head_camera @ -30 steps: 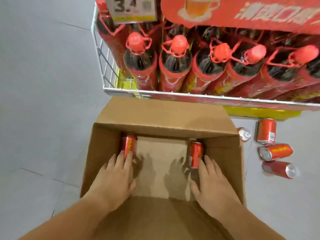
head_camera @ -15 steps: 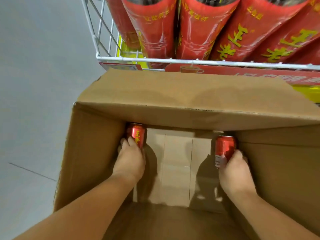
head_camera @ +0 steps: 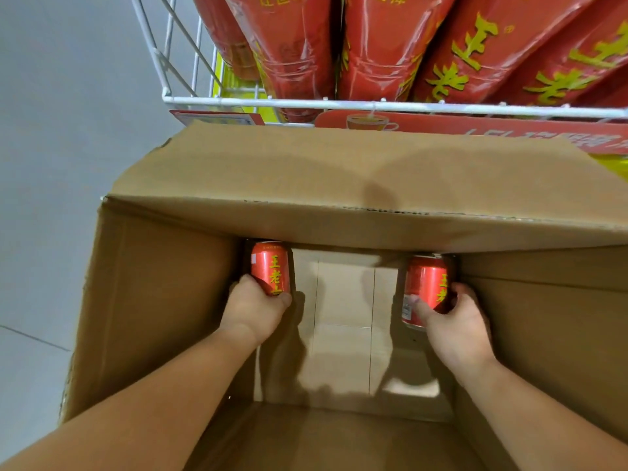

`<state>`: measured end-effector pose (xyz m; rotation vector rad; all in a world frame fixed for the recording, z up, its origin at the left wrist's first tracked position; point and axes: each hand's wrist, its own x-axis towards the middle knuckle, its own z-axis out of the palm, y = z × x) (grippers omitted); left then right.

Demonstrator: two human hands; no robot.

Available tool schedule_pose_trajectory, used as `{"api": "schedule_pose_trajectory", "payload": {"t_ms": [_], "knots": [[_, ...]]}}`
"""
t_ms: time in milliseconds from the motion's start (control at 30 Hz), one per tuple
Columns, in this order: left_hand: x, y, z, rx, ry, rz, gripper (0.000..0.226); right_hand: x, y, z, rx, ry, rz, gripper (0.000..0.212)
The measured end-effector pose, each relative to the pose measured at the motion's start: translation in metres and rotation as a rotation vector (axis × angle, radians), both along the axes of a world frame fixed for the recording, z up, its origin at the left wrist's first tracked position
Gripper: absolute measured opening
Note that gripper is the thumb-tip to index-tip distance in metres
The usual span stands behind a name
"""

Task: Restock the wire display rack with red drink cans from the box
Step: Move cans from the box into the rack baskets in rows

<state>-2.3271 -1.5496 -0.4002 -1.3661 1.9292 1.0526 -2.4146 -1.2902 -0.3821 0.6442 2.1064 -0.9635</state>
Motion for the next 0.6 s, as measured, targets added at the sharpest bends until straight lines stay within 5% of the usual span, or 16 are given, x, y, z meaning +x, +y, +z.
{"api": "schedule_pose_trajectory", "payload": {"t_ms": [333,600], "knots": [[-0.011,0.012,-0.008,0.118,0.010,0.280,0.052,-0.004,-0.015,-0.023,0.024,-0.001,0.145,0.059],[0.004,0.022,0.040,0.317,0.038,0.175,0.063,0.006,-0.012,0.024,0.030,0.037,0.301,0.056]]}}
